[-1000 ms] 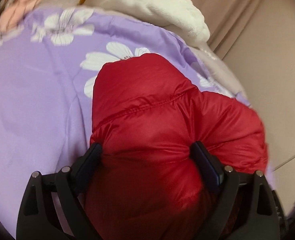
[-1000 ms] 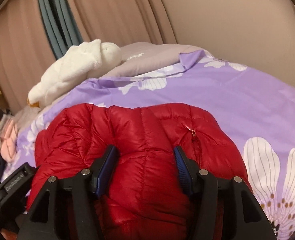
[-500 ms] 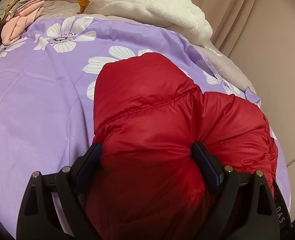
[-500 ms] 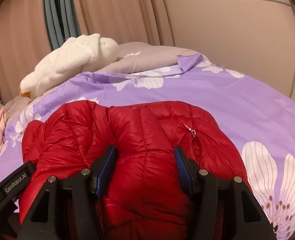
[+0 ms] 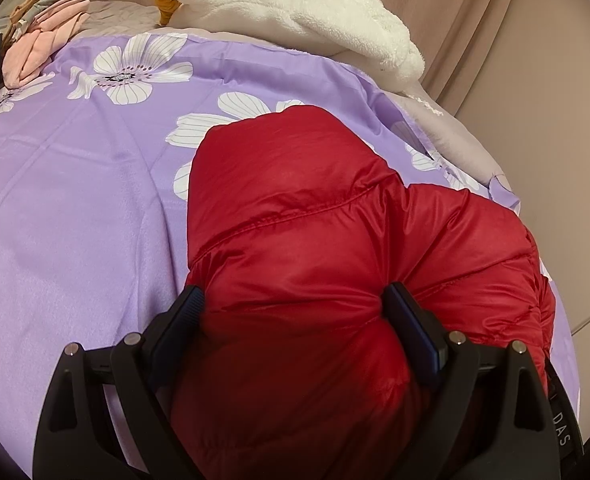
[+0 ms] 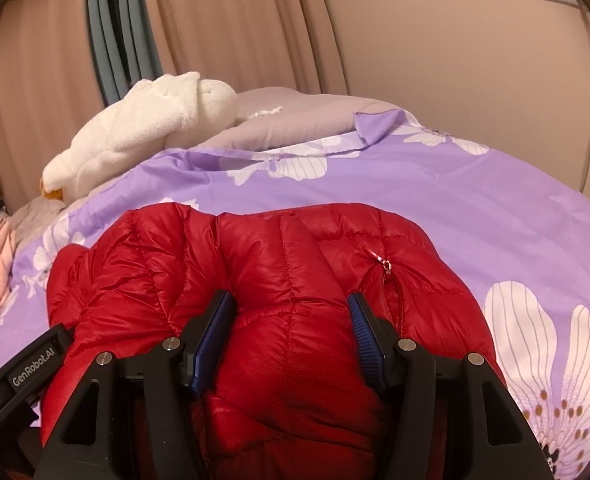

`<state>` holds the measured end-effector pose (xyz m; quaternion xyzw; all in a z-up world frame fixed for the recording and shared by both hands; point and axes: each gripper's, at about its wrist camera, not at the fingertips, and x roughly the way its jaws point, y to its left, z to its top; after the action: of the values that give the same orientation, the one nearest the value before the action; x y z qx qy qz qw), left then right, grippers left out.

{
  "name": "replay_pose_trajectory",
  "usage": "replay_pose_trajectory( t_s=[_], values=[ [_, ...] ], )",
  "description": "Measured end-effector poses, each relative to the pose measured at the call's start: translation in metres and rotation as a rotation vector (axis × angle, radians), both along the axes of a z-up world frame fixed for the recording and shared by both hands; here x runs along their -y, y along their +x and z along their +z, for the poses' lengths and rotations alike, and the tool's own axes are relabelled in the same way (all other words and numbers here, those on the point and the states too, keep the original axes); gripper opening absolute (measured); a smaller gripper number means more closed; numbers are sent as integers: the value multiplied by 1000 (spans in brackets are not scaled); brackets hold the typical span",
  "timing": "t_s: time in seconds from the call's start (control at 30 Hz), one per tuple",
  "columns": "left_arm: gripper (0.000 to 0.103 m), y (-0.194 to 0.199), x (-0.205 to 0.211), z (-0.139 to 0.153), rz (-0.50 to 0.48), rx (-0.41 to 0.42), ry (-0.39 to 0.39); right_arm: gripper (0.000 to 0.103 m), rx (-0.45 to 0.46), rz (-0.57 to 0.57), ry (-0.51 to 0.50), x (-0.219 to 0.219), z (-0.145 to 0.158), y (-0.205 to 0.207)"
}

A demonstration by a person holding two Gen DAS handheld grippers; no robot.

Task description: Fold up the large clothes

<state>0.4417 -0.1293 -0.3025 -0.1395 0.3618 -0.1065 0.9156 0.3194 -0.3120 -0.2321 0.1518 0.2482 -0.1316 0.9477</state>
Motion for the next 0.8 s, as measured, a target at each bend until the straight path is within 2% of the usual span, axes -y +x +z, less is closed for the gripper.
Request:
replay_pose_trajectory(
  t_s=[0.27, 0.43, 0.57, 0.63, 0.7, 0.73, 0.8],
  values=[
    [92, 1, 0, 1, 0, -4, -10, 57, 4, 4, 13, 1, 0, 0],
    [96, 1, -4, 3, 10, -30, -20, 58, -5, 5, 18, 2, 1, 2],
    [97, -7, -21, 15, 2, -101, -31, 58, -68, 1, -11, -3, 8, -4],
    [96, -22, -36, 24, 7, -111, -40, 64, -100, 10, -62, -12, 19, -21],
    [95, -40, -46, 34, 1, -85, -12, 75, -110, 3, -108, -17, 21, -42],
    [95, -53, -50, 40, -4, -61, 33, 79, -123, -1, -108, -16, 19, -48],
    [95, -73, -52, 48, -37, -20, 97, 79, -158, 0, -22, -6, 10, -64]
  ],
)
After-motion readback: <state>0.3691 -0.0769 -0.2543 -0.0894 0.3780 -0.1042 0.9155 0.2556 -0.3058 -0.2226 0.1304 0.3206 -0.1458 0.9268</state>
